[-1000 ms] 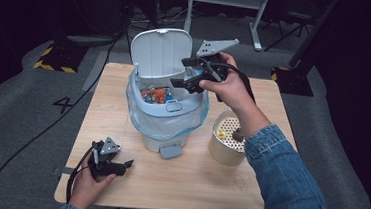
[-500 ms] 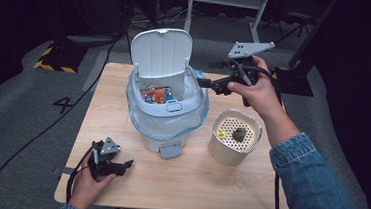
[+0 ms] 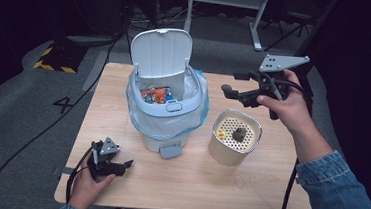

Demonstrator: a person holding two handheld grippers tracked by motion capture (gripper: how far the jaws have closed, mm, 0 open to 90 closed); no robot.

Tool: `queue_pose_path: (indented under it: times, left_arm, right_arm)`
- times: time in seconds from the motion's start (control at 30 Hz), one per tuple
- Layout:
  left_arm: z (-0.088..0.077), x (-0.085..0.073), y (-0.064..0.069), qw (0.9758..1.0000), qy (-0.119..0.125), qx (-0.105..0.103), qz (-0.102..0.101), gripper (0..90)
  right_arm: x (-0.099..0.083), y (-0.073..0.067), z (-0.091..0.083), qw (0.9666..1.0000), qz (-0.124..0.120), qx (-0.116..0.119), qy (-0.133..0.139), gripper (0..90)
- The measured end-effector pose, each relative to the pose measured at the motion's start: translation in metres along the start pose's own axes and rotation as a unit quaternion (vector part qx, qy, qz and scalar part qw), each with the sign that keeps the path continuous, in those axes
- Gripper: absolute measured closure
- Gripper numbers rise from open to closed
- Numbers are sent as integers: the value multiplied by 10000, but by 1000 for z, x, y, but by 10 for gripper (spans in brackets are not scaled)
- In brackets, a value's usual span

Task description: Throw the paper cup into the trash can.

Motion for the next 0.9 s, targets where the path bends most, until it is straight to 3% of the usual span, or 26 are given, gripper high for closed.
queue_pose_path:
  times: [0.4, 0.9]
  left_arm:
    - [0, 0, 0, 10000, 4, 12, -7, 224]
    - [1, 1, 0, 10000, 2, 4, -27, 221]
  right_arm:
    - [-39, 4, -39, 9995, 118, -273, -105, 273]
    - [-100, 18, -77, 9959, 581, -651, -254, 272]
Point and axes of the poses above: each handheld gripper's, and its own axes: z roughly forward along the jaws, x roughly out of its top, y roughly to its right, the point moved 10 cm from there along z, roughly forward along the jaws, and after that the axes turned 1 degree about y, right-handed, at the moved point
